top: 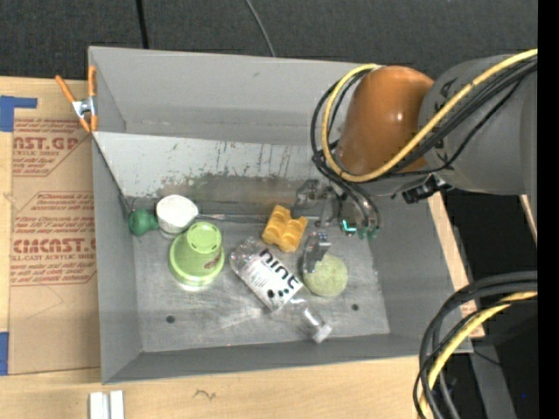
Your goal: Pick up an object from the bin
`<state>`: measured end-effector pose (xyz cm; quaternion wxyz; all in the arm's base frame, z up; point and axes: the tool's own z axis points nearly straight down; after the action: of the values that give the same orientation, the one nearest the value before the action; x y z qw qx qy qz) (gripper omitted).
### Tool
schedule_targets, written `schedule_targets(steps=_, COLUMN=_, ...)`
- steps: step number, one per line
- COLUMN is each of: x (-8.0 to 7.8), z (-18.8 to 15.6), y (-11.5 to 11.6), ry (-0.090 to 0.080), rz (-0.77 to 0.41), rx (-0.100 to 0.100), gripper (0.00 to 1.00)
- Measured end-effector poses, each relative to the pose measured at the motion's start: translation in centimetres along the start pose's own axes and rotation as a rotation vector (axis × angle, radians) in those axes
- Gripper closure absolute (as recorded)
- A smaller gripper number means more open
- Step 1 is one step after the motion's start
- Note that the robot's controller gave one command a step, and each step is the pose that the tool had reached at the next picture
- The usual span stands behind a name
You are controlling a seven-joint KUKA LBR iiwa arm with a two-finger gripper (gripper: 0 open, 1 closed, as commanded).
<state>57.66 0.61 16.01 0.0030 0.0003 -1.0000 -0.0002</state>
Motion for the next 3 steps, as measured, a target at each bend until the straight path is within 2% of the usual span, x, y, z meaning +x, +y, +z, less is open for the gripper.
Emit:
schedule_targets(steps=1, x=-0.2, z=-0.5, y=0.0, ry=-0.008, rz=0.000, rx=0.000, gripper=0.00)
schedule_targets(steps=2, x=3.2, z=3.9, y=3.9, ry=-0.002, rz=0.016, rx=-0.001, gripper=0.00)
schedule_targets(steps=3, x=2.7, z=2.0, y=3.8, ry=-0.006, rz=0.171, rx=0.000, gripper=0.00)
